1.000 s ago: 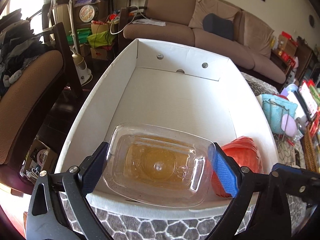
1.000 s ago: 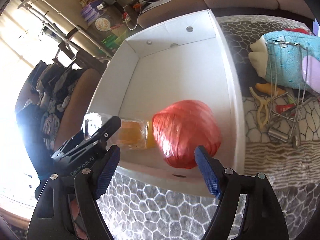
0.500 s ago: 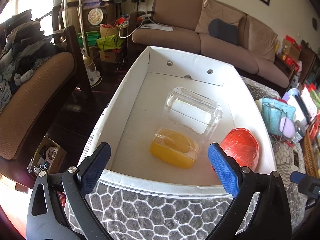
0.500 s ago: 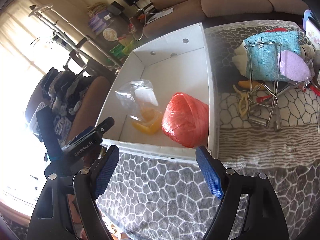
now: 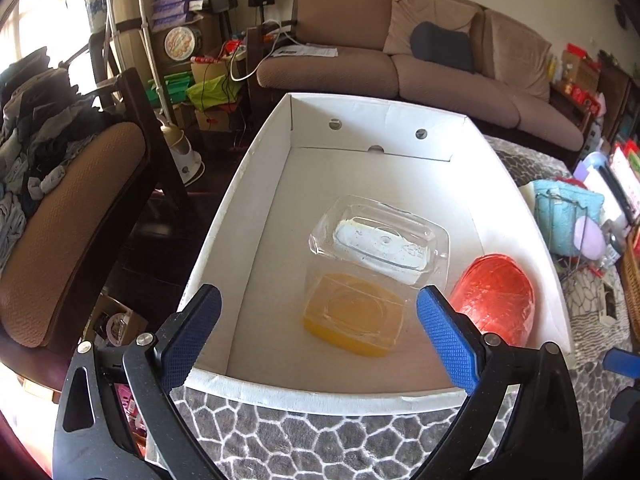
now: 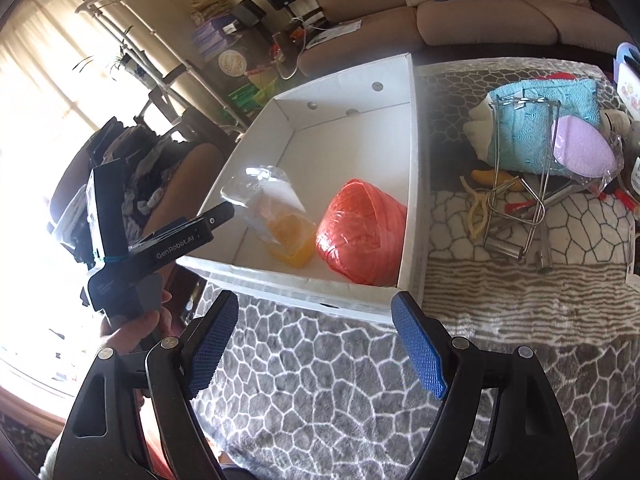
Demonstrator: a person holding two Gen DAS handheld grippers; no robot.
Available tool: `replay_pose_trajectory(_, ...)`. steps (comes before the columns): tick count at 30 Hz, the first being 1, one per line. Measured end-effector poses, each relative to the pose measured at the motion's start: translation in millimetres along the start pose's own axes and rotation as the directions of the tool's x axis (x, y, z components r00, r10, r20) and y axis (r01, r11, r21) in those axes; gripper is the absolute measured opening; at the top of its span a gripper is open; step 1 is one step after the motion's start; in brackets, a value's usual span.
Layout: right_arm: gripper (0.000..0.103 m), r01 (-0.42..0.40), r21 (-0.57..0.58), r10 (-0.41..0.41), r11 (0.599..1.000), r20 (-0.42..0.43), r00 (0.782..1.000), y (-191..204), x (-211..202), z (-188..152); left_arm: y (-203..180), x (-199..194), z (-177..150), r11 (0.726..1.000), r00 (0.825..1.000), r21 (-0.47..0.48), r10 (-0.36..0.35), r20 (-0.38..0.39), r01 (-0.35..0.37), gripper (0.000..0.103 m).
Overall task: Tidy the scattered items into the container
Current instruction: 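Withdraw both tools up from the white box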
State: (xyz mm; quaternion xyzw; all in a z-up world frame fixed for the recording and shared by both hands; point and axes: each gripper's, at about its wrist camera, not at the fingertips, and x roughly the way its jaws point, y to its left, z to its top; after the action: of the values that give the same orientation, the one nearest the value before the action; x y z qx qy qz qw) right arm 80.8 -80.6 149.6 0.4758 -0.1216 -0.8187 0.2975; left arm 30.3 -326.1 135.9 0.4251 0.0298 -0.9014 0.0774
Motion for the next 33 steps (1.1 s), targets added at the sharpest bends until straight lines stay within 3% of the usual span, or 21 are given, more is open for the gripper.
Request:
replay_pose_trajectory(5, 0.082, -0.008, -0.044, 0.007, 0.999, -0.030, 1.000, 5, 14, -12, -8, 2, 4, 0.998, 1.000, 0.055, -0.025, 0.007, 0.024, 0.098)
replay_pose_trajectory(11, 0.082, -0.012, -0.055, 0.009, 0.998, -0.061, 0.998, 2, 24, -25, -28, 30, 27, 0.989, 0.993, 0.126, -0.068, -0.099, 0.081, 0.099)
replay_pose_trajectory(13, 0.082, -0.006, -0.057, 0.002, 0.998, -0.060, 0.998, 0, 21, -27, -36, 35, 28, 0.984, 0.992, 0.165, -0.046, -0.121, 0.066, 0.099)
replay_pose_trajectory(16, 0.082, -0.004, -0.061, 0.000, 0.998, -0.056, 0.998, -5, 16, -29, -37, 23, 19, 0.982, 0.998, 0.190, -0.006, -0.069, 0.019, 0.099)
replay_pose_trajectory(21, 0.082, -0.001, -0.081, -0.004, 0.997, -0.062, 0.998, -8, 14, -36, -17, -16, -3, 0.982, 0.992, 0.148, -0.124, 0.017, 0.120, 0.098)
replay_pose_trajectory(23, 0.082, -0.007, -0.078, 0.002, 0.997, -0.070, 0.998, -9, 18, -39, -5, -23, -3, 0.974, 0.978, 0.106, -0.204, 0.029, 0.200, 0.097)
replay_pose_trajectory(27, 0.082, -0.023, -0.062, 0.018, 0.998, -0.091, 0.996, -10, 26, -45, 2, -11, 4, 0.940, 0.940, 0.024, -0.340, -0.038, 0.341, 0.097)
replay_pose_trajectory(33, 0.082, -0.016, -0.056, 0.011, 0.998, -0.097, 0.995, -15, 26, -51, -14, 14, 29, 0.941, 0.940, -0.005, -0.337, -0.054, 0.337, 0.097)
